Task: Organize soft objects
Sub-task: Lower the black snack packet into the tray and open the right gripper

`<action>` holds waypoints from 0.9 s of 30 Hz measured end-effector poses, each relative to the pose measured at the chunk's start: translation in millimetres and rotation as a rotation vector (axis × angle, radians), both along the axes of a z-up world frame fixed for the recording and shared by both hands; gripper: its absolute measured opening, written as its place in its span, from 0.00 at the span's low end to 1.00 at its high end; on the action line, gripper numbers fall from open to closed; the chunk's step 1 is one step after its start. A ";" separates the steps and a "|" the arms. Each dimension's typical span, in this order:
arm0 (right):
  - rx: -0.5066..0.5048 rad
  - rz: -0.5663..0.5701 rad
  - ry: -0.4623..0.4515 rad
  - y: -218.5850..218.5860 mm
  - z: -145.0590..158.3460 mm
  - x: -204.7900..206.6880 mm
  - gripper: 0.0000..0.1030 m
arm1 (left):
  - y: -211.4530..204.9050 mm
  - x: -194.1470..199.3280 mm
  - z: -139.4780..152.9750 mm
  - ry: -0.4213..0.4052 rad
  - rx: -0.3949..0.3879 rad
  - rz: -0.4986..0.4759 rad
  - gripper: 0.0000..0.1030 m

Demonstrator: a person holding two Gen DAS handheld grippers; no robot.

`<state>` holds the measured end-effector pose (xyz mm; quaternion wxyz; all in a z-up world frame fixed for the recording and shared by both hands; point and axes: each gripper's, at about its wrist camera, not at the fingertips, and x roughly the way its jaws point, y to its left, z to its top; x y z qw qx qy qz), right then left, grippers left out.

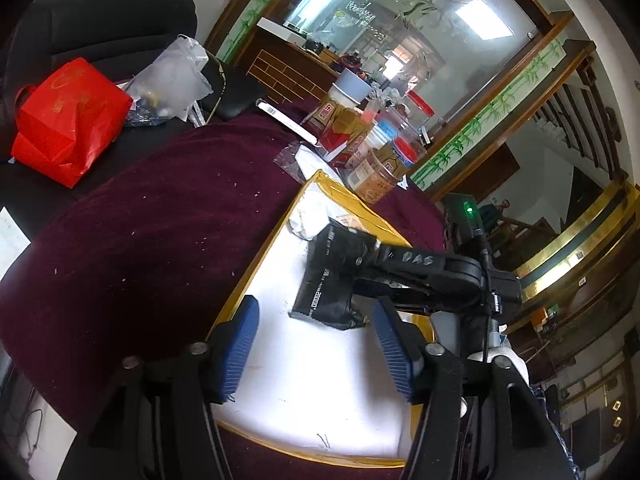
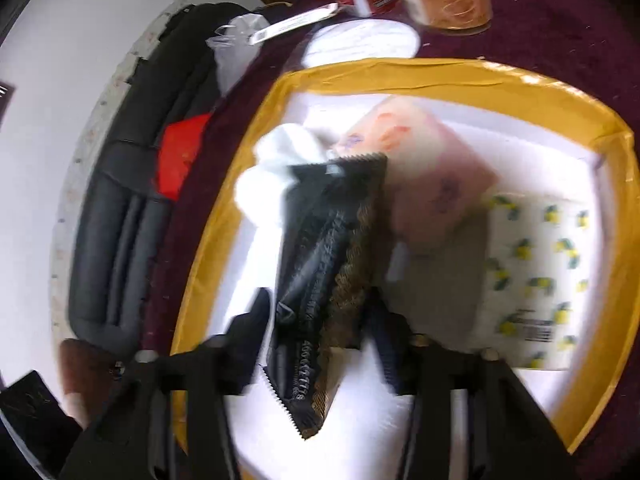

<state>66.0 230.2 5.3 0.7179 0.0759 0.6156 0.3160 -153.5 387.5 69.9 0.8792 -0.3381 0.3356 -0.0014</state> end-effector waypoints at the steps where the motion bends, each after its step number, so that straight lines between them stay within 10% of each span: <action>1: 0.021 0.003 -0.001 2.2 1.1 -2.0 0.68 | 0.9 -0.8 -1.0 0.003 -0.004 0.002 0.63; 14: 0.061 -0.095 -0.222 -100.6 68.0 -28.8 0.69 | -1.5 -15.7 1.7 -0.012 0.003 -0.003 0.63; 23: -0.118 -0.339 -0.715 -239.3 125.8 -102.5 1.00 | -42.9 -13.5 7.2 -0.009 0.033 -0.078 0.63; 27: -0.174 -0.459 -0.619 -299.7 107.6 -96.9 1.00 | -74.7 -11.6 12.1 -0.009 0.058 -0.139 0.64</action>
